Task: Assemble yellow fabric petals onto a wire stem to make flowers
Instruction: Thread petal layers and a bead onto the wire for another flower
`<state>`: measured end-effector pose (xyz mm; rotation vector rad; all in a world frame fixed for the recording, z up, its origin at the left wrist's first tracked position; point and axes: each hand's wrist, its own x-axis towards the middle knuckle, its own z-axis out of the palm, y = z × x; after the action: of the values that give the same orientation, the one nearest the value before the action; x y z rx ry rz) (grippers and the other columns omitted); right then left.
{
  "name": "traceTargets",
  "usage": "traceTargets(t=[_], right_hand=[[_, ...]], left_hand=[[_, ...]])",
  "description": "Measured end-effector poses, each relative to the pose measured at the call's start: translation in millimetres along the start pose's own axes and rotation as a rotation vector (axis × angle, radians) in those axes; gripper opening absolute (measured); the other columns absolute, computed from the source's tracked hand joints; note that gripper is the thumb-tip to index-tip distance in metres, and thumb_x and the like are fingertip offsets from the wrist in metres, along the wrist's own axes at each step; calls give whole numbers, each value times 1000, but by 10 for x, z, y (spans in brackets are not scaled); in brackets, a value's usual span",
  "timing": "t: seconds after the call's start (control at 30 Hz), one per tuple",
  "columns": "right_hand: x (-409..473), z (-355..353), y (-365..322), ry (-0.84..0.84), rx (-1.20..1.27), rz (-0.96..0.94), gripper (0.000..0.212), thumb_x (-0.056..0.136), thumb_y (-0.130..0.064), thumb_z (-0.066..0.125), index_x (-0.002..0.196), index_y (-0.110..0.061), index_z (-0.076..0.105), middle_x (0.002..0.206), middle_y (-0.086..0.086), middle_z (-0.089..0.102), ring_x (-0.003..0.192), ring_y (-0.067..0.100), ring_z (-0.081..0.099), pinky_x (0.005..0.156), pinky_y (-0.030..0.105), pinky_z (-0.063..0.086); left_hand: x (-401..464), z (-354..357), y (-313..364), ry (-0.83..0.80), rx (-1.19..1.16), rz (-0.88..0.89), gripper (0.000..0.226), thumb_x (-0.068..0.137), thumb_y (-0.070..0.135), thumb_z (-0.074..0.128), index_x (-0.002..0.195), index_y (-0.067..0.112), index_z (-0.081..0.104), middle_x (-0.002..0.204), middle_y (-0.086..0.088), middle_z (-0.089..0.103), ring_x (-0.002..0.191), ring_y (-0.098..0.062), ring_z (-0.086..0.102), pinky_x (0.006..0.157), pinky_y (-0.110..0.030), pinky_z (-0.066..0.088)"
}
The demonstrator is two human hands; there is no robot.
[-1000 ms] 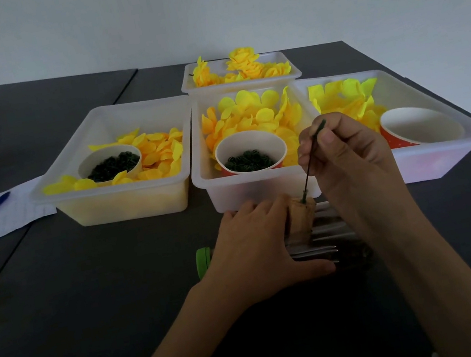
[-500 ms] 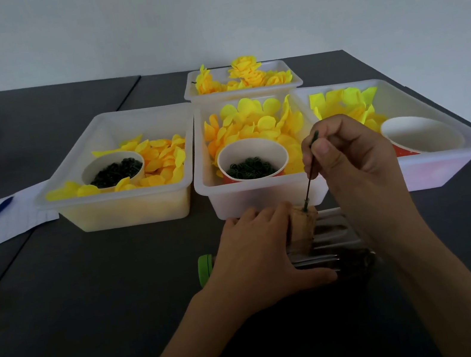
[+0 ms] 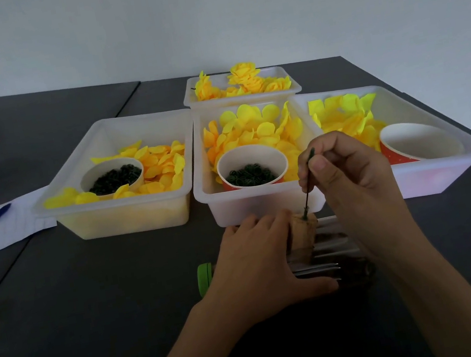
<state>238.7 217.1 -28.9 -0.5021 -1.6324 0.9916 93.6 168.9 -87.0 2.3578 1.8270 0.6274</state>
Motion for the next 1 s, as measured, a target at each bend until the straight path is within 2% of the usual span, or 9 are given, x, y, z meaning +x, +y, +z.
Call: traceTargets(t=[0.23, 0.4, 0.47, 0.57, 0.67, 0.73, 0.8, 0.87, 1.0], right_hand=[[-248, -73, 143, -38, -336, 166, 15, 89, 0, 59, 80, -11, 58, 80, -2, 59, 78, 16, 56, 72, 27, 44], [-263, -131, 131, -96, -314, 158, 14, 92, -21, 61, 85, -9, 59, 86, 4, 62, 82, 19, 59, 70, 24, 47], [-280, -163, 139, -29, -256, 138, 13, 93, -21, 58, 89, -9, 61, 88, 4, 64, 82, 18, 61, 70, 23, 49], [-374, -267, 210, 278, -158, 91, 17, 97, -5, 49, 84, -4, 60, 84, 5, 64, 80, 18, 61, 71, 25, 52], [-478, -395, 294, 595, -76, 84, 27, 92, 3, 43, 72, -7, 58, 71, 2, 58, 69, 15, 53, 61, 20, 46], [-489, -468, 316, 701, 15, 113, 36, 93, -1, 41, 69, -19, 61, 67, -1, 57, 63, 13, 50, 55, 22, 43], [-461, -489, 346, 789, 65, 248, 39, 96, -5, 42, 68, -22, 62, 61, -5, 58, 57, 7, 52, 55, 23, 42], [-449, -466, 397, 808, 93, 386, 35, 97, -8, 43, 69, -18, 60, 55, -5, 55, 52, 9, 50, 54, 29, 38], [-441, -472, 501, 722, 75, 555, 28, 96, -14, 47, 73, -13, 62, 64, 7, 53, 62, 22, 49, 58, 31, 40]], left_hand=[[6, -1, -2, -3, -7, 0, 80, 57, 94, 46, 118, 43, 48, 114, 24, 57, 103, -2, 51, 91, -32, 42], [-10, 13, -2, 4, 1, -2, 79, 57, 95, 46, 117, 43, 47, 112, 24, 56, 100, -2, 50, 89, -30, 41], [-16, -9, 3, -17, -9, -4, 81, 55, 95, 46, 118, 43, 47, 113, 25, 55, 102, -1, 48, 89, -29, 39], [-3, -88, -15, -112, -71, 16, 83, 58, 93, 48, 123, 42, 45, 119, 24, 48, 107, -1, 43, 94, -29, 40], [18, -298, -101, -122, -407, -13, 69, 76, 76, 51, 136, 45, 38, 133, 29, 39, 121, 11, 36, 102, -20, 38], [54, -528, -245, 61, -455, -13, 40, 93, 54, 45, 132, 41, 49, 127, 28, 49, 120, 9, 44, 96, -11, 39], [154, -772, -512, 210, -339, -56, 27, 99, 22, 45, 118, 32, 61, 113, 20, 61, 106, 3, 56, 89, -15, 45], [329, -987, -824, 213, -146, -204, 37, 96, 1, 42, 112, 25, 66, 110, 6, 65, 102, -8, 59, 90, -29, 49], [700, -1052, -1366, -18, 142, -490, 32, 96, 4, 48, 114, 22, 66, 121, -3, 63, 97, -15, 58, 82, -33, 49]])
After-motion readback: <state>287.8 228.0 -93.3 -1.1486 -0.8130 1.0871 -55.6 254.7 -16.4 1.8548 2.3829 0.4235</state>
